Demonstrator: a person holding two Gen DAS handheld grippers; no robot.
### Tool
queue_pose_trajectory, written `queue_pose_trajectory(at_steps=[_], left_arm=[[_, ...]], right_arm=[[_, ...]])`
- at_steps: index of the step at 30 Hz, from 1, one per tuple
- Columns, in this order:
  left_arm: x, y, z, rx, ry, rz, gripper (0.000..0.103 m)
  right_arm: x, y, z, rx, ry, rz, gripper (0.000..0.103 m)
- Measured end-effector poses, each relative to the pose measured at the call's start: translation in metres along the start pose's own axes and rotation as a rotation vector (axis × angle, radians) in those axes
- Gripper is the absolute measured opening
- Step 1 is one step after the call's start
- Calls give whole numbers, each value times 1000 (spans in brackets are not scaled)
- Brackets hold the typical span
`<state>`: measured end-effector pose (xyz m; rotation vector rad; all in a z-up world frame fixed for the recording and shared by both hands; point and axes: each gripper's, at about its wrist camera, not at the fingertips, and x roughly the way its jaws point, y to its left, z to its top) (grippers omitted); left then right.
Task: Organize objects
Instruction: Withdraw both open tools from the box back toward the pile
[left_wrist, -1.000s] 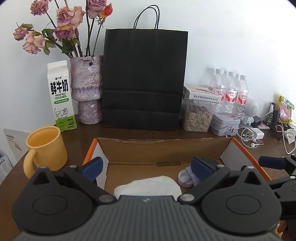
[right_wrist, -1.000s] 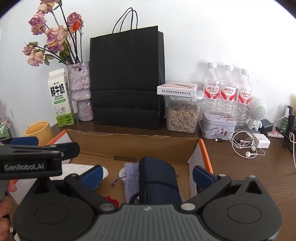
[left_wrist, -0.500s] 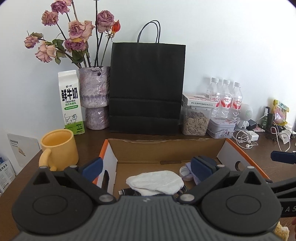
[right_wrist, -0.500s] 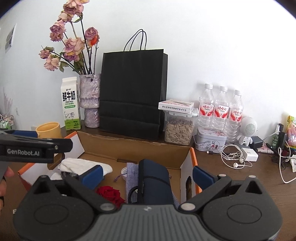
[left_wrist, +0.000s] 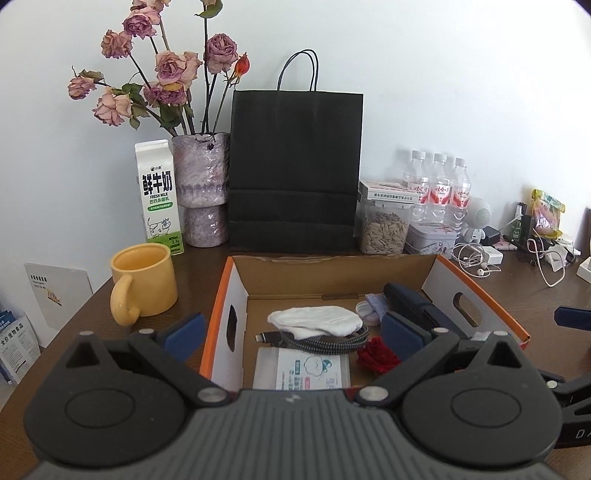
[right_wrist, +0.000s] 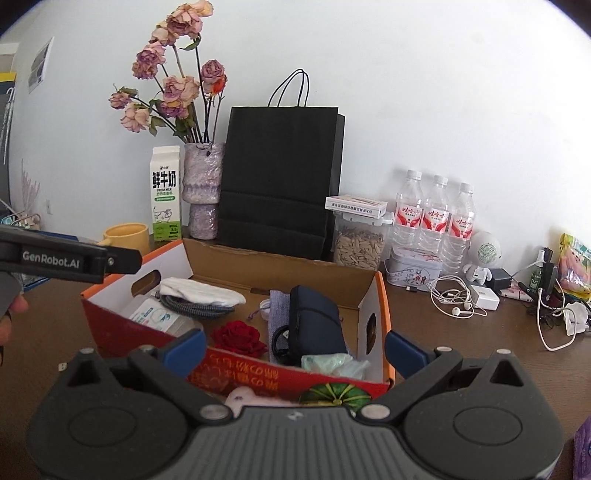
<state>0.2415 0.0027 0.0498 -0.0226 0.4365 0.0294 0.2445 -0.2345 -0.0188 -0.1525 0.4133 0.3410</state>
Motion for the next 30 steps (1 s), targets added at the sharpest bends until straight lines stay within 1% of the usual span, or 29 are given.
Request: queue_pose_trajectory(at_steps=[9,11,13,17,19,21,25,30], left_arm=[[-24,16,-32,22,62,28,103],[-27,20,-39,24,78,37,103],[-30,25,-47,22,94,47,103],[-34,34,-62,17,127,59,103],[-36,38,-69,13,141,67,103],[-37,41,-75,8,153,70,103],[-39,47,-84,1,169,75,103],[-38,50,-88,-9,178,78,103]], right_arm=[[-29,10,-31,9,45,21,103],[-35,13,-38,6,53,36,100],[-39,18,-43,0,62,56,86],[-41,27,-54,-7,93,92,76],[-40,29,-59,-5,111,101,64],[-35,30,-62,4,133,109,57],[-24,28,-68,25,168,102,47],[-15,23,-72,56,187,76,41]])
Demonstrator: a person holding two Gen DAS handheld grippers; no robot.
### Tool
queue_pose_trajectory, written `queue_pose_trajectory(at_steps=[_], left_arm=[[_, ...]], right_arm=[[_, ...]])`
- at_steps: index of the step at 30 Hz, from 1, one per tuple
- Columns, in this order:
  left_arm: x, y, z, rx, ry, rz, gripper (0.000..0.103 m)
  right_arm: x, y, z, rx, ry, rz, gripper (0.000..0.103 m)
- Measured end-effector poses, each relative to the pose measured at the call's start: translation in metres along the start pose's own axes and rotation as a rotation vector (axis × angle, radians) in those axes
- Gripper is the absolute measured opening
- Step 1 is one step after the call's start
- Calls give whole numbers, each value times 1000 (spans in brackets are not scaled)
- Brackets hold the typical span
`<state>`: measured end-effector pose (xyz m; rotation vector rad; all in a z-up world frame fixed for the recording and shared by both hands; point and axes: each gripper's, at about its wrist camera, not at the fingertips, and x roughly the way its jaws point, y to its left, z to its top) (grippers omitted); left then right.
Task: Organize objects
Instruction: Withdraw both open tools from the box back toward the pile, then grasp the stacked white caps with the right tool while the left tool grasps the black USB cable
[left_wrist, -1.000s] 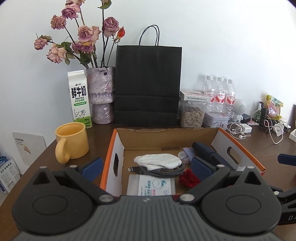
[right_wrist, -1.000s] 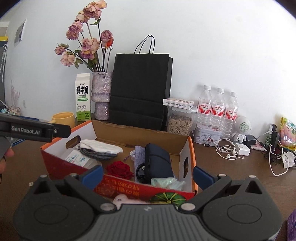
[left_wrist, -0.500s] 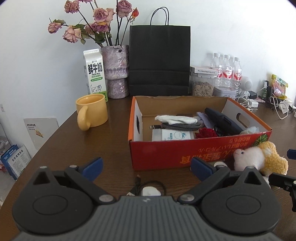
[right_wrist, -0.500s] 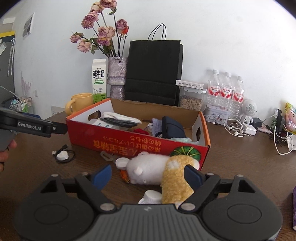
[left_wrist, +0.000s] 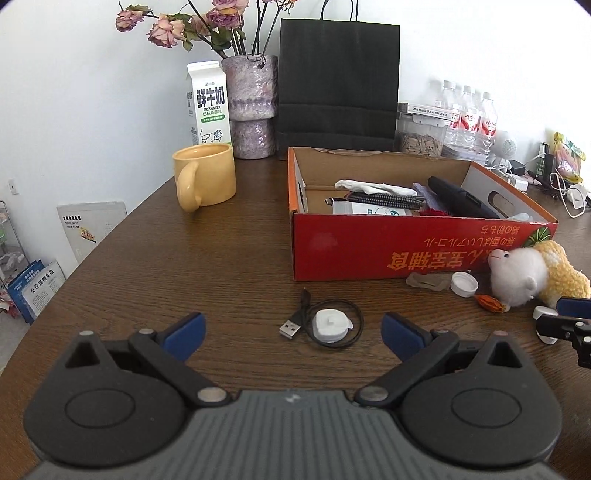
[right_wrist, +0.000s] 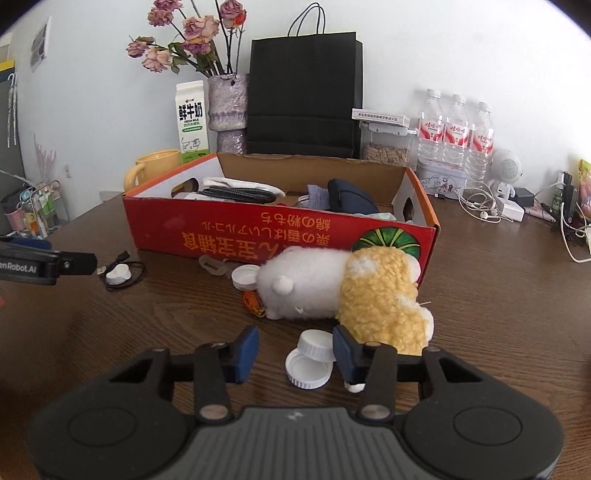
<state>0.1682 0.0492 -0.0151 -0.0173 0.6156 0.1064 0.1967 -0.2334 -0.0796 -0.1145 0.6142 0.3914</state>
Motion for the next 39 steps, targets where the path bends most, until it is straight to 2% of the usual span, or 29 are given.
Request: queue_pose_trajectory(at_steps=[7,9,13,19,24,26,28,37,39], left_arm=[[3,-4,-3,26,-3,-25,101],[4,-7,-4,44,-3,-46,93],[9,-13,-4,76,6,-74,68],[24,-12,1,53,24,-49,65],[36,5,10,-30,24,-14,47],[43,11,13,-48,40,-7,33],[49,15,14,-65,54,-25,29],[57,17,12,-80,77,-59,30],[57,13,11,-54,70,-52,30]], right_arm=[[6,-8,-1,36,6,-22,41],[8,-10,-2,48,8,-22,39],[12,-13,-3,67,12,-22,37],[15,-15,-6,75,17,-15,35],[17,-15,-8,77,16,-12,35],[17,-15,-8,79,16,-11,35],[17,-15,-7,80,15,-10,35],[17,-15,-7,79,15,-10,35],[17,-15,-7,78,16,-10,35]])
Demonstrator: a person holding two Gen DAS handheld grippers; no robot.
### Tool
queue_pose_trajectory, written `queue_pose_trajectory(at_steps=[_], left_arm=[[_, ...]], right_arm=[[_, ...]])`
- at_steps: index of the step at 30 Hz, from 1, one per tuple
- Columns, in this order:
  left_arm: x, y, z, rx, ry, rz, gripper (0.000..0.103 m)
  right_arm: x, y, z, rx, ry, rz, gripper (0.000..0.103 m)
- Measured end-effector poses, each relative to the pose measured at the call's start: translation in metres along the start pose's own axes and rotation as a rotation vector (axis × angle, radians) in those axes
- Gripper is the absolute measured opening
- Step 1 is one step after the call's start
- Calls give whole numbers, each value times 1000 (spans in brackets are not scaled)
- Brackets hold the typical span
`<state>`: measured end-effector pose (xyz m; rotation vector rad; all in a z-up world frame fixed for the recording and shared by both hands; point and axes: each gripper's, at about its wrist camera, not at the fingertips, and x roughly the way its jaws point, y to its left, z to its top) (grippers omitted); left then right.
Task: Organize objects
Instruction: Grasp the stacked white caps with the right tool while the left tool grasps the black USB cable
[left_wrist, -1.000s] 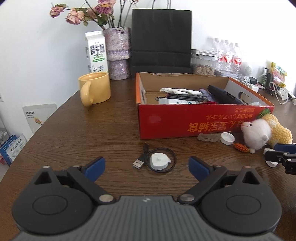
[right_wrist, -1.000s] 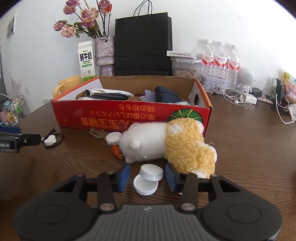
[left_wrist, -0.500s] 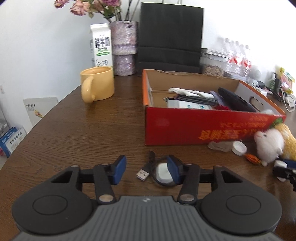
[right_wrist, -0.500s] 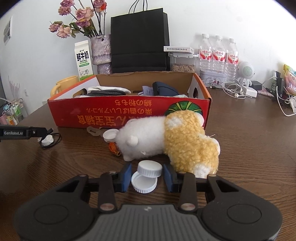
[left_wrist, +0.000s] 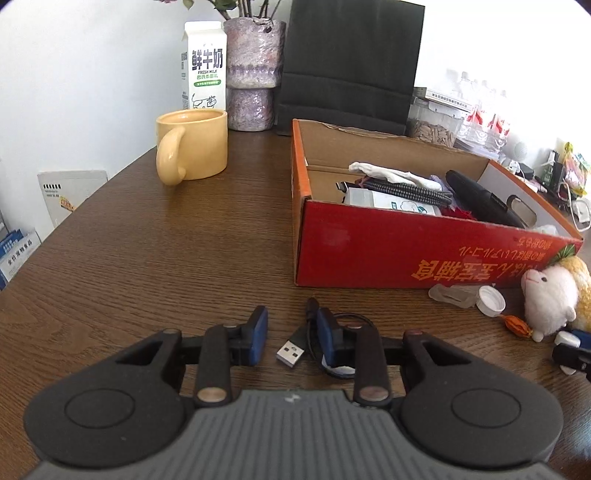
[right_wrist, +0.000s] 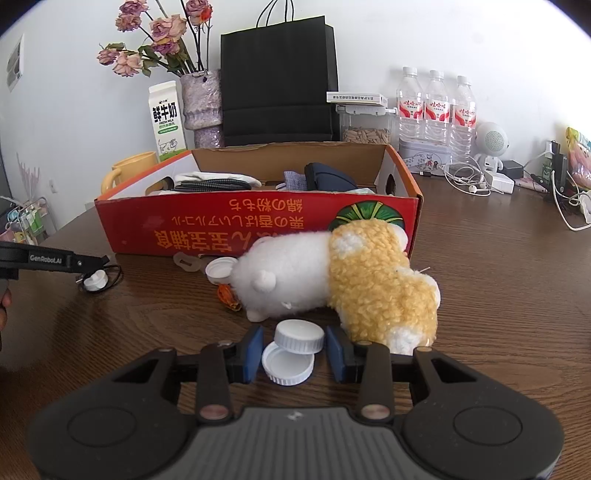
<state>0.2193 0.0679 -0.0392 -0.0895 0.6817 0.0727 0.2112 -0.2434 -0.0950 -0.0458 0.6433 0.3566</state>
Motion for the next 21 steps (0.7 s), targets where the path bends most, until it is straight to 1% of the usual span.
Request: queue_pose_trajectory(at_steps=[3,4,5,6,8,9,10,12,15,21], left_arm=[[0,-8,-3,48,-10,13,31],[0,-9,-4,53,-13,10,27],[0,-10,-4,58,-16,2,18],[-1,-10,-6,58,-20,-2,17],[-2,-13,-8,71,-32,7,17],[-2,-15,-10,76,-40,13,17],[-3,-16,-11,81,-48,18,16],[-5,-17,-13,80,-54,10,16],[-9,-15,-15,62,-65,-10,13],[-18,-16,-18,40,-101,-22,13]], right_arm=[[0,0,0,1,0,1,35],[0,0,0,1,0,1,35],[0,0,0,1,0,1,35],[0,0,0,1,0,1,35],[0,0,0,2,-1,2,35],[0,0,0,5,-1,1,32],[0,-1,0,7,-2,2,28],[-1,-1,0,13,-7,5,28],[-3,-1,0,10,-23,4,28],[-10,1,-1,0,-67,6,28]])
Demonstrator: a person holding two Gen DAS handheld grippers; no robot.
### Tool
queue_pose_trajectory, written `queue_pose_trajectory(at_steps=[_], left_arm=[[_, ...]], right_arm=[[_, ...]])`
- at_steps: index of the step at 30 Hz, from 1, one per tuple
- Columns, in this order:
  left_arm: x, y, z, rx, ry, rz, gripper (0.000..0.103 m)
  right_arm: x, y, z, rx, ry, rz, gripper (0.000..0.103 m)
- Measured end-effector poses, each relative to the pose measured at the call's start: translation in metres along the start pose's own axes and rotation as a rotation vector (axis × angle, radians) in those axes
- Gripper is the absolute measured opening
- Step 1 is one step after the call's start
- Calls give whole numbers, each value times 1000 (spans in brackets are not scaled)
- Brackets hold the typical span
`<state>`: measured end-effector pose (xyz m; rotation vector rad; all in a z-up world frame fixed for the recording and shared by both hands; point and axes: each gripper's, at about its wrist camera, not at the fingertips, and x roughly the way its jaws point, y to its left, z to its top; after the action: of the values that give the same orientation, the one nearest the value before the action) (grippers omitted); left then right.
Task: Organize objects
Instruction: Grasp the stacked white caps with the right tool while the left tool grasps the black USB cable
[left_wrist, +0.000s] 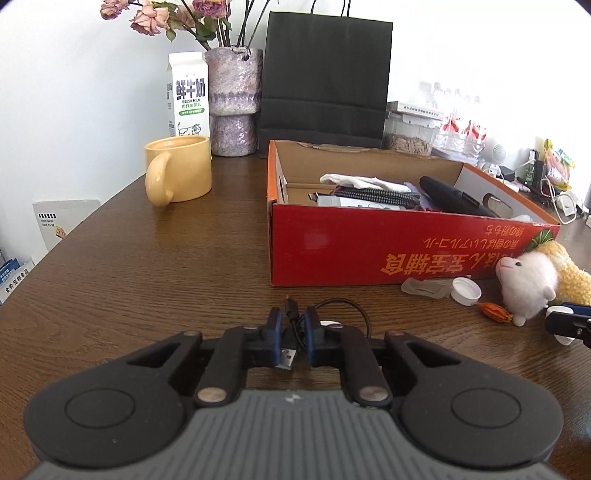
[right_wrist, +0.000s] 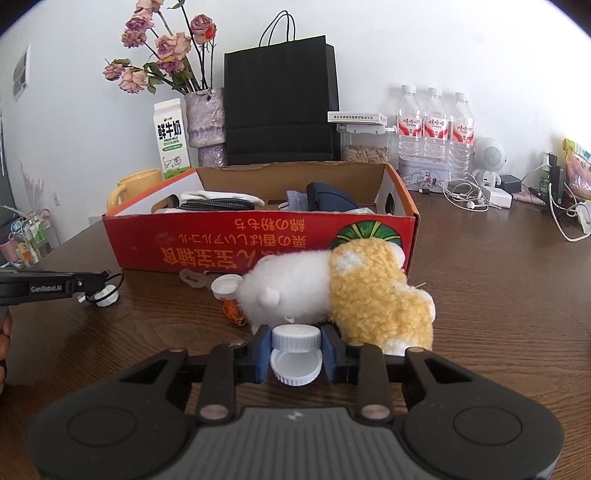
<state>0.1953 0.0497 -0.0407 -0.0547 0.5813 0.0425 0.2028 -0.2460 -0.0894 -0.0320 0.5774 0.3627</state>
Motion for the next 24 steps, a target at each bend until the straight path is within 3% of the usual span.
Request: queue_pose_trajectory(at_steps=[24], left_arm=[[-7,0,-2,-20,-21,7,13]], right_arm=[[-5,5,0,-18,-25,-5,28]])
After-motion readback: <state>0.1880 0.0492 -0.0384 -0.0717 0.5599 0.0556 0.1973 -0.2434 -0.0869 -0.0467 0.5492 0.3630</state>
